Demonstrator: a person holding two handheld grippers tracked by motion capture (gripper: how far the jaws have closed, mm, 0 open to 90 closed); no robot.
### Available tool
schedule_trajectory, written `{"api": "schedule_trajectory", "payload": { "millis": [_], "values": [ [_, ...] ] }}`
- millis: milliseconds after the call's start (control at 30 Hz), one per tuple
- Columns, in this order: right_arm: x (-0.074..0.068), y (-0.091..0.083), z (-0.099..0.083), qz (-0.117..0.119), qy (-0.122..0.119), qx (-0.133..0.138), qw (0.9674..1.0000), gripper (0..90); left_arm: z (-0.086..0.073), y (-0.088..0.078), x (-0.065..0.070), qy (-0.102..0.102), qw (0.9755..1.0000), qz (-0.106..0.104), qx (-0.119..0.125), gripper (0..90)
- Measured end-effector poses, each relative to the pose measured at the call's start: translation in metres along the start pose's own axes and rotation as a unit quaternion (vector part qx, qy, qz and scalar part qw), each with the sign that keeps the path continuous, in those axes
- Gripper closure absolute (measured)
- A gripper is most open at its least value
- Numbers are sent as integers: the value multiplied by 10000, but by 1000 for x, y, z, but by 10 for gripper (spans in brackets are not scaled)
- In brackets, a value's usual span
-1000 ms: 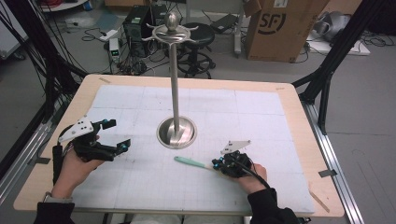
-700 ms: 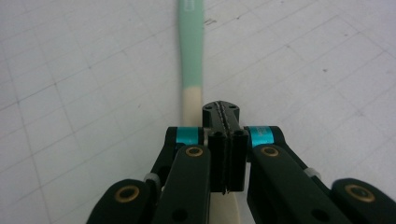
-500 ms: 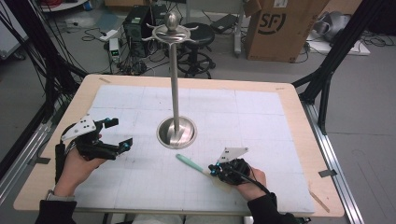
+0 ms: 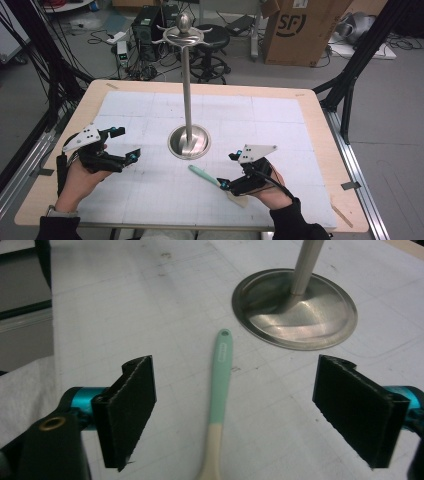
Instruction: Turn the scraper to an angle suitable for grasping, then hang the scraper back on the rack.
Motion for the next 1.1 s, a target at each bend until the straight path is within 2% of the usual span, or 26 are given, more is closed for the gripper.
{"api": "schedule_trajectory", "payload": {
  "millis": [67, 133, 267, 500, 567, 633, 667, 700, 800, 867, 900, 933, 967, 1000, 1067, 1100],
  "values": [
    [-2, 0, 1, -7, -14, -88, 10000, 88, 0, 0, 0, 1, 10000, -3, -24, 17],
    [-3, 0, 1, 1, -12, -160, 9999, 12, -1, 0, 0, -1, 10000, -3, -28, 17],
    [-4, 2, 2, 10, -10, -235, 9997, 12, -1, 0, 1, 11, 10000, -14, -28, 17],
    [-1, 20, -2, -136, 43, -749, 9971, 12, -2, 0, 2, 17, 10000, -3, -57, 17],
    [0, 26, -4, -205, 17, -965, 9951, 12, -2, 0, 2, 9, 10000, -23, -64, 17],
    [0, 34, -7, -261, 71, -1273, 9915, 12, -2, 0, 2, 11, 10000, -20, -54, 17],
    [0, 34, -7, -261, 71, -1273, 9915, 12, -2, 0, 2, 4, 10000, -22, -48, 17],
    [0, 39, -10, -246, 162, -1488, 9884, 25, -2, 0, 2, 3, 10000, -12, -52, 17],
    [-1, 48, -14, -111, 304, -1822, 9827, 43, -2, -1, 2, -10, 10000, -22, -55, 17],
    [1, 51, -14, -160, 305, -1909, 9810, 64, -2, -2, 2, 5, 10000, -33, -54, 17],
    [2, 52, -15, -158, 357, -2002, 9790, 82, -2, -2, 3, -15, 10000, -33, -41, 17],
    [3, 52, -15, -169, 372, -2054, 9778, 124, -2, -3, 2, -8, 10000, -13, -34, 17],
    [3, 52, -15, -169, 372, -2054, 9778, 124, -2, -3, 2, -14, 10000, -16, -32, 17],
    [3, 52, -16, -166, 423, -2154, 9755, 174, -2, -4, 2, -25, 10000, 0, -36, 17],
    [3, 52, -17, -193, 431, -2163, 9752, 187, -2, -4, 2, -26, 10000, -2, -47, 17],
    [3, 53, -18, -203, 427, -2229, 9737, 252, -3, -3, 2, -20, 10000, 3, -54, 17]
  ]
}}
Point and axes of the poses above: each handheld gripper's, and its own axes: y roughly forward along the jaws, z roughly out of its top, x roughly to its right, the point moved 5 cm from there along y, roughly forward along the jaws, and after that the axes turned 6 degrees about y, right-handed, at the moved point
